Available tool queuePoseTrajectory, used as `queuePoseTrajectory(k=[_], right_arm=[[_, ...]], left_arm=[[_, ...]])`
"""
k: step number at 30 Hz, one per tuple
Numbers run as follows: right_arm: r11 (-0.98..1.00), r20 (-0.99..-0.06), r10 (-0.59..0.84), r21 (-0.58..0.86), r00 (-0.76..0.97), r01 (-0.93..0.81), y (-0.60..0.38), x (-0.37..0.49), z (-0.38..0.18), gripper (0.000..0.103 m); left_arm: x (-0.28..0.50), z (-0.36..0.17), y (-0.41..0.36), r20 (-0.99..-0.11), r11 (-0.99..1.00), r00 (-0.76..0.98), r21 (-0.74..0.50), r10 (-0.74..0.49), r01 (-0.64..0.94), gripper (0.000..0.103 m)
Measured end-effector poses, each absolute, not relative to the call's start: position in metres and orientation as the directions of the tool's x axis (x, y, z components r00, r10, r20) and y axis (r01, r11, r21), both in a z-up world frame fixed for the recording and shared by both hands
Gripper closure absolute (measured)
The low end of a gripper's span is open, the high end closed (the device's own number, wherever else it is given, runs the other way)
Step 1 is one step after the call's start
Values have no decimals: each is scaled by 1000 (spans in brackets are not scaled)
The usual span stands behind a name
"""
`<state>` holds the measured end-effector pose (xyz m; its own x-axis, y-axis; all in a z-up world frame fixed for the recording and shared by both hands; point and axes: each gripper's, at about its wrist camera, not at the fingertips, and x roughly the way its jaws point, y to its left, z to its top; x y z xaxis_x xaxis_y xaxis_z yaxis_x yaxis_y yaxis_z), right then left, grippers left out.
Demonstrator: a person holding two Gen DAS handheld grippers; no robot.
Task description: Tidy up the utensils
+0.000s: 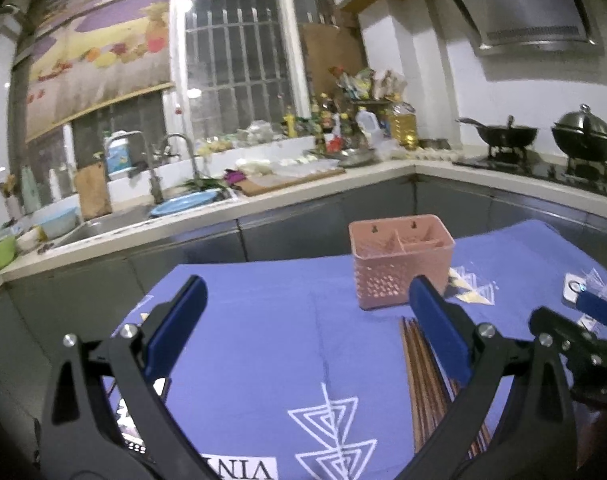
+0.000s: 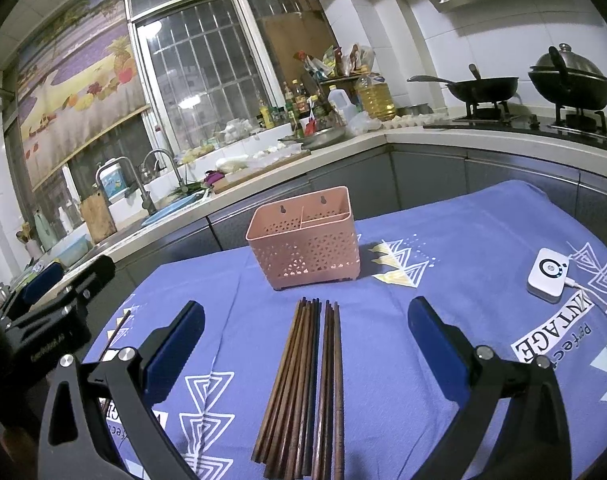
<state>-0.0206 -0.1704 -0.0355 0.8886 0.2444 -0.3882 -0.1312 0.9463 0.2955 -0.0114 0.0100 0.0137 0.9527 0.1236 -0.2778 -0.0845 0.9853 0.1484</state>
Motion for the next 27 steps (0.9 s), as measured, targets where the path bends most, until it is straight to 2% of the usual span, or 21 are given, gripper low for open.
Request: queuePoseTrajectory(k=[7,14,27], right_arm=[[949,-385,244,282,890,-139,-168,-22,-35,3],[951,-383,243,273,891,-142,-163,-25,-38,3],[950,-378,223,293,899,-113,-169,-30,-37,3]], left_arm=[[-16,21,11,-206,973,958,164,197,-165,6],[-12,20,16,-268,990,956,100,122,-98,6],[-14,17,18,-273,993,957,90,98,-76,6]])
